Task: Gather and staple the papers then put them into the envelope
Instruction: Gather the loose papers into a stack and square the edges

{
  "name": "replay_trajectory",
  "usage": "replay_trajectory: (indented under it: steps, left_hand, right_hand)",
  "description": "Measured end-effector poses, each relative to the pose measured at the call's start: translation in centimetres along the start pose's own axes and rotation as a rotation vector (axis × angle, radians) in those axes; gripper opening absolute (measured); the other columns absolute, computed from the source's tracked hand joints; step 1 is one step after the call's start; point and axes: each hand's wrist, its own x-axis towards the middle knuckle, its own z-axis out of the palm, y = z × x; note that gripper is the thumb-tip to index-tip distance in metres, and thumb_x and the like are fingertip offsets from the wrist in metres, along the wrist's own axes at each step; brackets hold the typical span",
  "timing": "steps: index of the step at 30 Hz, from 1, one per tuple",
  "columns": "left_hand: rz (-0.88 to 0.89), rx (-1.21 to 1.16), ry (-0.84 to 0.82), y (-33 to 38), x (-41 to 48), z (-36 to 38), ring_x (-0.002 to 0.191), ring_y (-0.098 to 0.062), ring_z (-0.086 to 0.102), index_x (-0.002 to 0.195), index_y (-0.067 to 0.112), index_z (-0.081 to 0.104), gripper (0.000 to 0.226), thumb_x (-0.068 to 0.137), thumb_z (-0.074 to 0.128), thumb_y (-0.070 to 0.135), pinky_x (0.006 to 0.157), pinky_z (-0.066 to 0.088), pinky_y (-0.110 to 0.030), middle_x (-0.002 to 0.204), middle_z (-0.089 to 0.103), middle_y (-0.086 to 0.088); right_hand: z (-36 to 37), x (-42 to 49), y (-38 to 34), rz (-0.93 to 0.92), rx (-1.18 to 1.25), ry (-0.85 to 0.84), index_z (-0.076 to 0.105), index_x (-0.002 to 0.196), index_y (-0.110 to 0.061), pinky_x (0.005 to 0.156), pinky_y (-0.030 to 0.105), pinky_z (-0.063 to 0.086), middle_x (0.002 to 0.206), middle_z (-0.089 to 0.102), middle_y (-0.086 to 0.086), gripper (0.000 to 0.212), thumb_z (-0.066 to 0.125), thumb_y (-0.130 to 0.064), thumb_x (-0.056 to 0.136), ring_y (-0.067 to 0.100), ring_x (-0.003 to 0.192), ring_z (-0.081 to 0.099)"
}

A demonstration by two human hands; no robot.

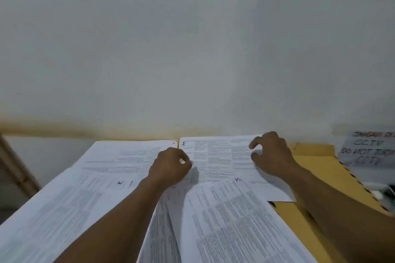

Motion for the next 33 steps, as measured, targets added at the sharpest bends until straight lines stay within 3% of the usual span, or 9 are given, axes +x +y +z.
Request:
replay_trajectory:
  steps: [2,4,7,12,19,26,29,33]
  left_hand:
    - [-0.018,0.052,0.028,-0.1,0.7,0.2,0.108,-0.016,0.062,0.098,0.028,0.075,0.024,0.083,0.070,0.046,0.088,0.054,-0.035,0.113,0.070,0.003]
    - [-0.056,0.100,0.023,-0.2,0.9,0.5,0.115,-0.019,0.057,0.102,0.029,0.073,0.037,0.075,0.076,0.054,0.089,0.054,-0.039,0.116,0.067,0.002]
    - [-0.096,0.130,-0.025,0.0,1.2,1.0,0.124,-0.023,0.049,0.108,0.027,0.071,0.059,0.064,0.082,0.064,0.092,0.053,-0.043,0.120,0.063,-0.001]
    - [-0.075,0.121,0.002,-0.3,1.5,1.3,0.128,-0.025,0.047,0.114,0.028,0.068,0.070,0.059,0.084,0.067,0.093,0.051,-0.041,0.129,0.061,-0.003]
    - [-0.070,0.110,0.017,-0.2,1.3,1.3,0.128,-0.023,0.047,0.117,0.030,0.066,0.069,0.060,0.084,0.066,0.096,0.048,-0.041,0.127,0.061,0.001]
    - [-0.091,-0.016,0.010,0.1,1.3,1.3,0.130,-0.024,0.048,0.116,0.033,0.064,0.067,0.058,0.091,0.055,0.100,0.046,-0.043,0.133,0.060,0.000]
    - [-0.090,-0.068,0.018,0.3,1.3,1.3,0.124,-0.023,0.051,0.114,0.032,0.064,0.065,0.058,0.094,0.046,0.094,0.046,-0.036,0.130,0.058,0.000]
    - [-0.043,-0.101,0.012,0.8,1.0,1.2,0.116,-0.017,0.047,0.120,0.030,0.061,0.062,0.067,0.092,0.031,0.089,0.033,-0.023,0.132,0.044,-0.001]
  right_hand:
    - [0.6,0.6,-0.3,-0.106,-0.133,0.056,0.066,0.107,-0.031,0.103,0.039,0.034,0.143,0.044,0.001,0.021,0.065,-0.028,0.086,0.025,0.133,0.038]
    - [1.1,1.1,-1.0,-0.177,-0.171,0.040,0.065,0.110,-0.032,0.106,0.039,0.031,0.146,0.042,-0.002,0.024,0.064,-0.031,0.086,0.022,0.136,0.036]
    - [1.8,2.2,-1.7,-0.231,-0.244,-0.058,0.062,0.115,-0.031,0.105,0.041,0.032,0.146,0.041,-0.003,0.031,0.065,-0.038,0.084,0.021,0.135,0.038]
    - [2.6,3.1,-2.2,-0.284,-0.288,-0.108,0.058,0.117,-0.028,0.096,0.038,0.035,0.131,0.044,-0.002,0.045,0.069,-0.051,0.079,0.022,0.121,0.048]
    - [2.7,3.9,-2.5,-0.329,-0.439,-0.114,0.054,0.124,-0.030,0.101,0.040,0.034,0.128,0.048,-0.002,0.054,0.059,-0.063,0.081,0.023,0.122,0.042]
    - [3.0,4.0,-2.3,-0.309,-0.279,-0.168,0.049,0.127,-0.026,0.090,0.033,0.043,0.125,0.043,0.000,0.060,0.066,-0.059,0.079,0.022,0.109,0.051]
    - [3.0,3.9,-2.2,-0.311,-0.278,-0.152,0.049,0.127,-0.026,0.089,0.034,0.041,0.127,0.044,-0.002,0.061,0.066,-0.060,0.079,0.021,0.109,0.054]
    - [3.2,3.8,-2.0,-0.310,-0.298,-0.120,0.051,0.127,-0.028,0.095,0.039,0.037,0.129,0.044,-0.002,0.060,0.064,-0.062,0.079,0.022,0.119,0.048]
